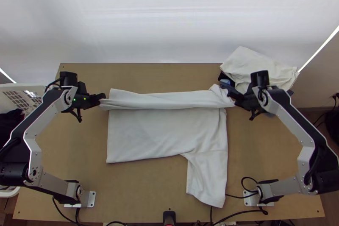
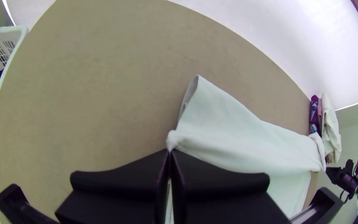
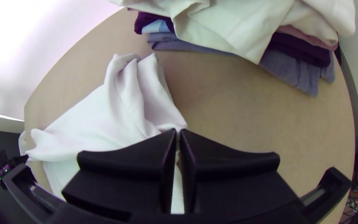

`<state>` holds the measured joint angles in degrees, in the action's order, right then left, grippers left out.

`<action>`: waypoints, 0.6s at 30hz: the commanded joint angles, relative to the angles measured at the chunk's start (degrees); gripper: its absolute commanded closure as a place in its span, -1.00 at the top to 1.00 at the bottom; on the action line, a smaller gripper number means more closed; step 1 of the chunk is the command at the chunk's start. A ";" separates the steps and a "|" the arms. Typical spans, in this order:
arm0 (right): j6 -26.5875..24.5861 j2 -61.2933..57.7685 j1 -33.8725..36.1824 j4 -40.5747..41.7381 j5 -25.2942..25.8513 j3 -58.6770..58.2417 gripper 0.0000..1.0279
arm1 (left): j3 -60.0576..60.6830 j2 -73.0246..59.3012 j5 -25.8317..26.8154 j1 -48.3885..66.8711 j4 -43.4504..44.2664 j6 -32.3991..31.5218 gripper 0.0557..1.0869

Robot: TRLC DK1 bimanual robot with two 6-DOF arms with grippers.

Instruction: Fold the t-shirt

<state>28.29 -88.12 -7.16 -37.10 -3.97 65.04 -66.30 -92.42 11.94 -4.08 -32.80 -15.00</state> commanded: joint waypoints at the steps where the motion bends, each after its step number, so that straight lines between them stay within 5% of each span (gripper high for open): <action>1: 0.36 4.09 -0.49 1.86 0.72 -3.51 -0.56 | 1.53 2.60 -0.61 0.82 0.36 -0.82 -0.19; 2: 0.45 5.32 -0.75 1.86 0.72 -4.39 -0.18 | 1.97 3.65 -0.61 0.91 -0.07 -0.90 0.32; 3: 0.36 6.47 -0.75 1.86 0.72 -5.09 0.07 | 2.32 4.71 -0.43 1.00 -0.95 -0.55 0.62; 5: 0.09 7.87 -0.75 1.59 -2.54 -6.06 0.32 | 2.58 7.26 0.01 0.91 -0.87 -0.46 0.86; 7: -0.52 10.86 -0.49 -0.34 -3.42 -6.59 0.48 | 3.55 10.95 1.94 0.03 -0.07 -0.02 0.88; 11: -0.87 20.97 0.21 -0.95 -3.33 -10.63 0.48 | 3.72 17.98 2.12 -1.72 -0.69 0.77 0.88; 15: -0.70 27.12 -0.75 -11.77 -3.42 -9.75 0.56 | 3.29 23.96 2.12 -2.08 -5.70 3.49 0.88; 18: 4.58 30.99 -2.16 -18.27 -5.17 -12.21 0.69 | 3.37 28.09 2.21 -1.20 -10.36 6.92 0.88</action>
<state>29.17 -59.92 -8.14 -51.13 -7.51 55.37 -63.94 -67.55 13.52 -5.82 -40.14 -11.40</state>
